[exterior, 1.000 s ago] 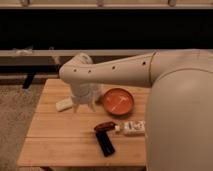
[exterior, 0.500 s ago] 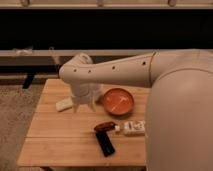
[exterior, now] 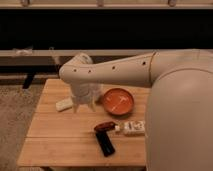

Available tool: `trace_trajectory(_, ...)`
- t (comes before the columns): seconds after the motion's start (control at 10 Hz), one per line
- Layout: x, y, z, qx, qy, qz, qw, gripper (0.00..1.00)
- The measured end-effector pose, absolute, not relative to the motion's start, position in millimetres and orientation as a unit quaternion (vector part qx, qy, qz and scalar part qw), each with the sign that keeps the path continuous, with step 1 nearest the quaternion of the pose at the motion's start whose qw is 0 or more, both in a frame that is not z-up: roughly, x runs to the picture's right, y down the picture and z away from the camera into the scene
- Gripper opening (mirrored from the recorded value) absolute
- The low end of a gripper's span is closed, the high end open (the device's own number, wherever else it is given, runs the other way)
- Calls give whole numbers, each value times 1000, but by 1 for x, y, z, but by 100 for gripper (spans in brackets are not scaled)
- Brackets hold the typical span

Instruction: Place the ceramic cup in the ceramic bowl

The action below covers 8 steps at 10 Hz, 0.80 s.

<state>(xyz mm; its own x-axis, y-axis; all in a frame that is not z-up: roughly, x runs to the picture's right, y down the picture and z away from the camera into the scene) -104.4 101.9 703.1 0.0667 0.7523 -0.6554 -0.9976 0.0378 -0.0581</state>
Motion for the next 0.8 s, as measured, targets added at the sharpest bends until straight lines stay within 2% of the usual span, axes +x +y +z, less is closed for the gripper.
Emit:
trace_trajectory(0.4,-103,72,738,-245,221,648,687,65)
trace_trajectory(0.8,-82,12,818,-225,208,660,686,65)
